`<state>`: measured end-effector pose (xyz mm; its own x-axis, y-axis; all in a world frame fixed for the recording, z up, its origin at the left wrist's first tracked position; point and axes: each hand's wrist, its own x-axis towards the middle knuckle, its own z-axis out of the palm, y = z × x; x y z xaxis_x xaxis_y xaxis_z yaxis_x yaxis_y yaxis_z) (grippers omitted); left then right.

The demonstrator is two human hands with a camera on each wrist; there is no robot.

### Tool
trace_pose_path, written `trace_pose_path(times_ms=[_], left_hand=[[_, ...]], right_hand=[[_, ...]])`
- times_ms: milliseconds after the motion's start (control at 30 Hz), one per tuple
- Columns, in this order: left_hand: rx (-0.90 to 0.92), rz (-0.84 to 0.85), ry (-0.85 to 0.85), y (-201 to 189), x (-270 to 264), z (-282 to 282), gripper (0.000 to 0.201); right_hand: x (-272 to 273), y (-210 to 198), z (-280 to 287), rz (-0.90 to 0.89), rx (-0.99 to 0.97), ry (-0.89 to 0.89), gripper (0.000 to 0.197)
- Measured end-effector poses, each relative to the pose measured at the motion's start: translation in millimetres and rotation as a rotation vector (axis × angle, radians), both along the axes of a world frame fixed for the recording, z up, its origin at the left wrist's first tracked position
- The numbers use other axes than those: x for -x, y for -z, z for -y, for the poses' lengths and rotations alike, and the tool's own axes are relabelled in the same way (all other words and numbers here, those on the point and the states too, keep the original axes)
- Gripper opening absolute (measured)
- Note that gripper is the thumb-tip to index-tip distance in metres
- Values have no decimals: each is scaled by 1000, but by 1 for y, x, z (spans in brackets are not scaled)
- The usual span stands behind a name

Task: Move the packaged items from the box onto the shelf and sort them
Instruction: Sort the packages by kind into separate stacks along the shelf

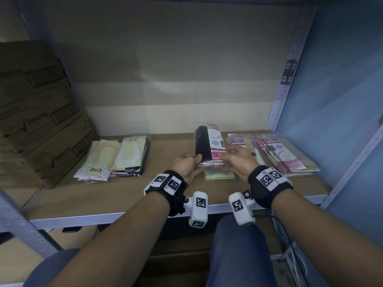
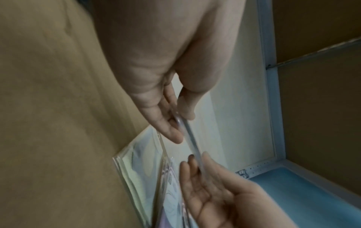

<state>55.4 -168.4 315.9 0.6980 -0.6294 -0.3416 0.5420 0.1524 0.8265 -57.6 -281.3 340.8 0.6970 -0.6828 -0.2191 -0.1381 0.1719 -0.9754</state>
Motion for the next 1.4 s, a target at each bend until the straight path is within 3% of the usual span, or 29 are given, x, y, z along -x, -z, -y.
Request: trace_pose_path(times_ms=[67, 167, 333, 400, 467, 567, 667, 733, 833, 967, 1100, 1167, 1300, 1400], left_hand=[[-9, 30, 25, -2, 0, -6, 37], [-112, 166, 37, -2, -8, -13, 34], [-440, 656, -138, -14, -46, -31, 12], [-509, 817, -176, -21, -58, -40, 27], [-539, 947, -128, -28, -63, -49, 46], [-564, 1045, 72, -37, -63, -59, 48], [-517, 929, 412, -39, -64, -66, 39], [-596, 914, 590, -36, -67, -72, 44], [-618, 895, 698, -30, -69, -79, 33], [-504, 782, 601, -25, -75, -85, 16], [-383, 598, 376, -20, -86, -88, 12], [-325, 536, 267, -15, -89, -88, 10], [-143, 348, 218, -11, -79, -84, 14], [-62, 270, 201, -7, -72, -79, 21]], right_hand=[[-3, 0, -1, 30, -39, 19, 49], [-3, -2, 0, 53, -59, 13, 44], [13, -13, 11, -93, 96, -87, 38], [21, -18, 18, -165, 176, -178, 39], [26, -22, 24, -226, 246, -268, 38], [32, -26, 24, -315, 357, -391, 39], [32, -24, 26, -325, 404, -473, 44], [32, -25, 24, -333, 417, -485, 46], [31, -26, 24, -385, 439, -486, 47], [28, -25, 21, -452, 511, -438, 58], [19, -21, 19, -335, 563, -90, 72], [13, -16, 20, -342, 562, 1, 67], [-1, -5, 6, -192, 333, -110, 43], [-10, -3, -12, -108, 228, -177, 38]])
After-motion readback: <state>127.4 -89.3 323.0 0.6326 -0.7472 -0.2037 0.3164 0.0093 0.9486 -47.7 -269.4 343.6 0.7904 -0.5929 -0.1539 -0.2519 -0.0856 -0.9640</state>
